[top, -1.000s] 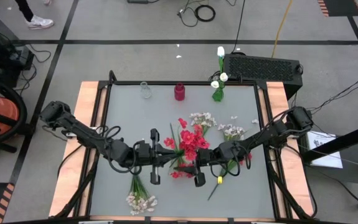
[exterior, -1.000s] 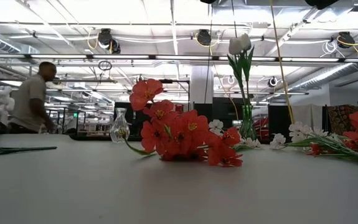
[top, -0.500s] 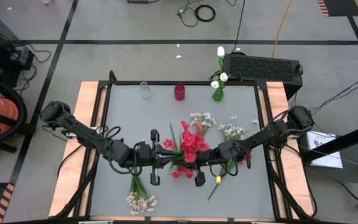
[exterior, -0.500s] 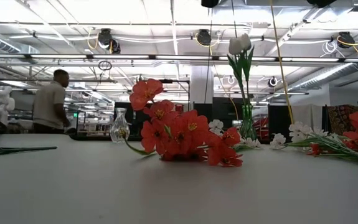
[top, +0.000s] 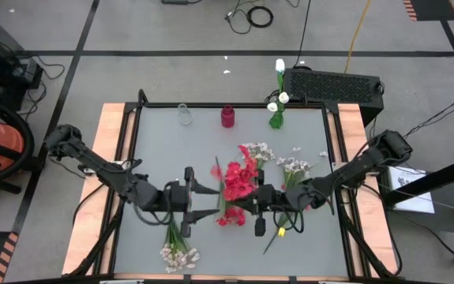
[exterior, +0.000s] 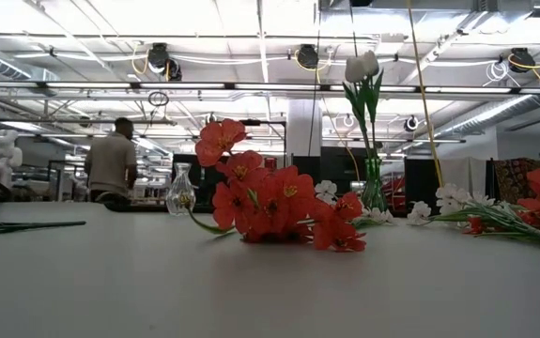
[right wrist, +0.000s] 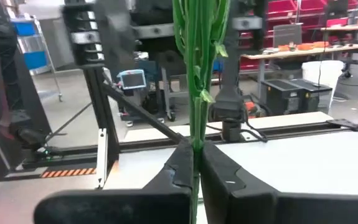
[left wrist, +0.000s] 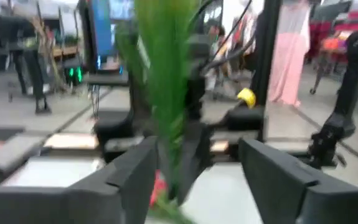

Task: Sort flowers into vase by color
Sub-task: Put the left red flowers into the red vase

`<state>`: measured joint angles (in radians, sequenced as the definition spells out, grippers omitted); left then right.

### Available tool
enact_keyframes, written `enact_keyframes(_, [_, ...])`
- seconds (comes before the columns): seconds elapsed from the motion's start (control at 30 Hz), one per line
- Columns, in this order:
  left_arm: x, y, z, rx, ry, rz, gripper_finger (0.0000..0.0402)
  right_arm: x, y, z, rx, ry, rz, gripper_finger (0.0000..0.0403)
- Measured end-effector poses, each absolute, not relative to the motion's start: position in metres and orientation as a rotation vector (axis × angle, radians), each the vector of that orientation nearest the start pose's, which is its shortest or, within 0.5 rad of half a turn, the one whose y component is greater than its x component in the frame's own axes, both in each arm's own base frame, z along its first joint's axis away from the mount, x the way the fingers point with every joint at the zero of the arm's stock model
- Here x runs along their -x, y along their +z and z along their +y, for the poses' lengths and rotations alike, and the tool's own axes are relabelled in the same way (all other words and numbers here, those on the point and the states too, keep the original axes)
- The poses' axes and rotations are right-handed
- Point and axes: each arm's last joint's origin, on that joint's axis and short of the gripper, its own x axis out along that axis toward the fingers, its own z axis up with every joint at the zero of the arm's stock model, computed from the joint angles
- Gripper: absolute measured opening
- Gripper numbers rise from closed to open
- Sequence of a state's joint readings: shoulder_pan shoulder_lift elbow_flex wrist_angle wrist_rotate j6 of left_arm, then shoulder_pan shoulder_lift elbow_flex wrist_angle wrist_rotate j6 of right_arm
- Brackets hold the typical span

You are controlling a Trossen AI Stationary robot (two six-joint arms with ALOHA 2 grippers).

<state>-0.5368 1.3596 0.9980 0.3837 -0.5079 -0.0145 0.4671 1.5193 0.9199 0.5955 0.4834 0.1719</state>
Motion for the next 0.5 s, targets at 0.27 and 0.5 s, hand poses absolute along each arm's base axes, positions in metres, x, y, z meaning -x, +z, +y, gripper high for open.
enact_keyframes(0.27, [-0.286, 0.321, -0.128, 0.071, -0.084, 0.068, 0.0285, -0.303, 0.273, 0.139, -0.159, -0.123, 0.045, 0.0001])
enact_keyframes(0.5, [-0.304, 0.309, -0.114, 0.067, -0.035, 0.083, 0.0286, -0.303, 0.267, 0.138, -0.149, -0.184, 0.098, 0.0001])
